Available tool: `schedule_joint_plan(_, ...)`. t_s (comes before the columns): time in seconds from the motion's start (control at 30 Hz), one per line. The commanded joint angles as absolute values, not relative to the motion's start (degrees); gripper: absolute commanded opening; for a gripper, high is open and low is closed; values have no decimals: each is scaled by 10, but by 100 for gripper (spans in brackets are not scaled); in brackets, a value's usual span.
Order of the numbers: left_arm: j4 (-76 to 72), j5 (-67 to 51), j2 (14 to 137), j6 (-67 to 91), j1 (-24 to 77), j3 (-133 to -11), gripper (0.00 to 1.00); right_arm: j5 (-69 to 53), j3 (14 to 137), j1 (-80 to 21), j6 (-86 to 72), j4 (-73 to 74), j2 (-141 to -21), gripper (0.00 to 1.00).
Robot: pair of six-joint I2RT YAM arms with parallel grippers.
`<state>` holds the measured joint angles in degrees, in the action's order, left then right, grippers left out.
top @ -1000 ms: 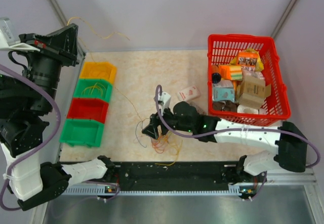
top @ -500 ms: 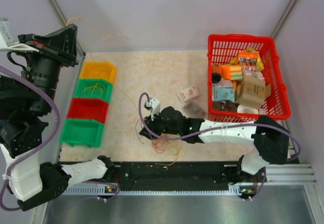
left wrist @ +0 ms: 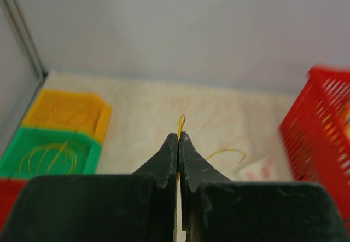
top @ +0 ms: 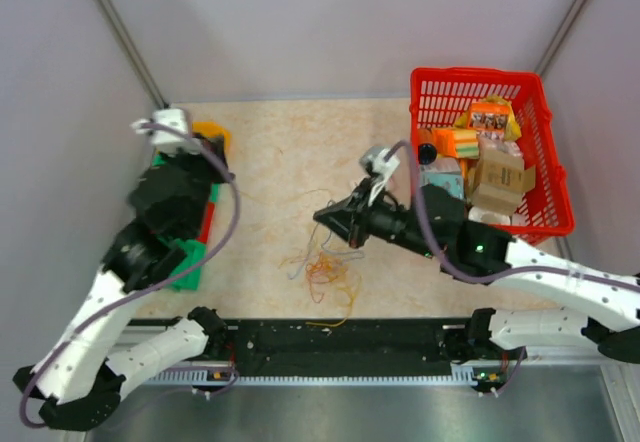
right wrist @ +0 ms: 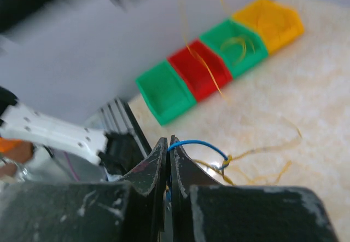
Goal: Untangle the cables
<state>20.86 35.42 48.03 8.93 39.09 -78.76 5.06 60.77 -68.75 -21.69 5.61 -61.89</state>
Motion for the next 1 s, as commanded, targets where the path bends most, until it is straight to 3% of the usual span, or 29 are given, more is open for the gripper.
schedule_joint_plan(0.0,255,316,483,215,331,-588,0,83,715,-693,-179,114,-597,0)
schedule_joint_plan(0.2,282,287,381,291,260,-445,0,143,826,-679,-134,148,-610,0)
schedule_joint_plan(0.47,403,363,324,347,247,-459,0,263,899,-673,-88,170,-582,0)
schedule_joint_plan(0.7,459,444,246,377,244,-481,0,480,861,-637,-50,148,-509,0)
schedule_joint_plan(0.97,521,530,188,355,245,-565,0,376,804,-487,-64,163,-511,0)
